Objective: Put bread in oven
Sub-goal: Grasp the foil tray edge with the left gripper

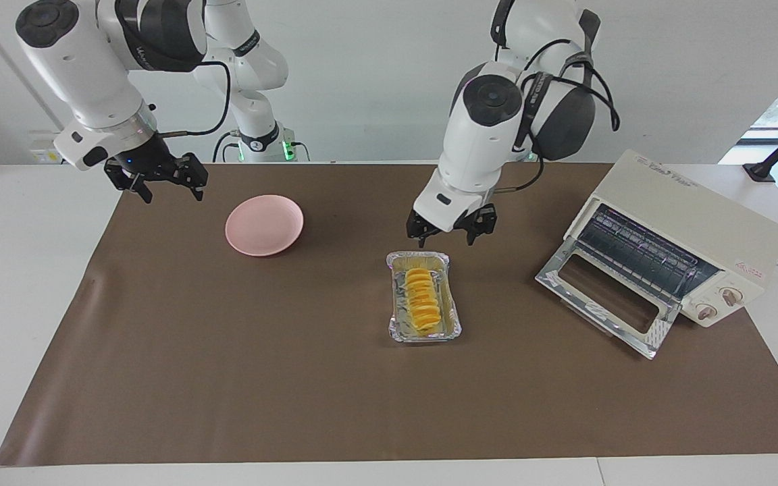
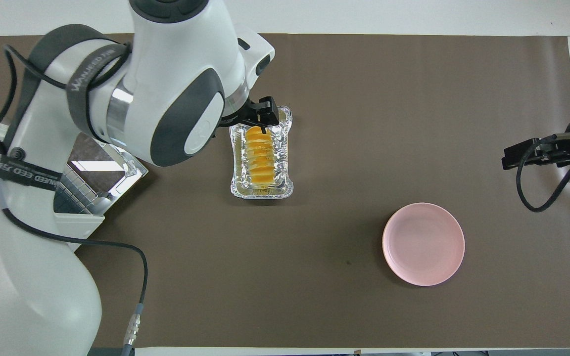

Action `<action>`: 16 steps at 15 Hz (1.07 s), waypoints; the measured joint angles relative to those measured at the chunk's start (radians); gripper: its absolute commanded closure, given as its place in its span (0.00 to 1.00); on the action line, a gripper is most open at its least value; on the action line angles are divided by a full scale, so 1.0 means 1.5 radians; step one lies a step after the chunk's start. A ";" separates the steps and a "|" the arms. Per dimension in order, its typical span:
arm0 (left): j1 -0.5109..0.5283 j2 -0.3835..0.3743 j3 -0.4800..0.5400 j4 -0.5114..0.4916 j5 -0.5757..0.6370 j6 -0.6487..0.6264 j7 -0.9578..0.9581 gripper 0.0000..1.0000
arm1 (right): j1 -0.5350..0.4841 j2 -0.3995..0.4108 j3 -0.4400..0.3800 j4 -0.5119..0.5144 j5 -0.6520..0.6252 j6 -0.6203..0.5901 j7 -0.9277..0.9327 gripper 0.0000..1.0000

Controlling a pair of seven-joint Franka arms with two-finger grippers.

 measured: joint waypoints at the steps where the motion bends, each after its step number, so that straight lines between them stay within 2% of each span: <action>1: -0.010 0.018 0.000 0.000 0.000 0.016 -0.006 0.00 | 0.000 0.000 0.000 0.000 0.000 0.000 0.000 0.00; 6: -0.067 0.111 0.024 -0.008 0.000 0.111 -0.047 0.00 | 0.000 0.000 0.000 0.000 -0.002 -0.001 0.000 0.00; 16: -0.095 0.119 0.025 -0.097 0.000 0.194 -0.070 0.00 | 0.000 -0.001 0.004 0.000 -0.002 -0.001 0.000 0.00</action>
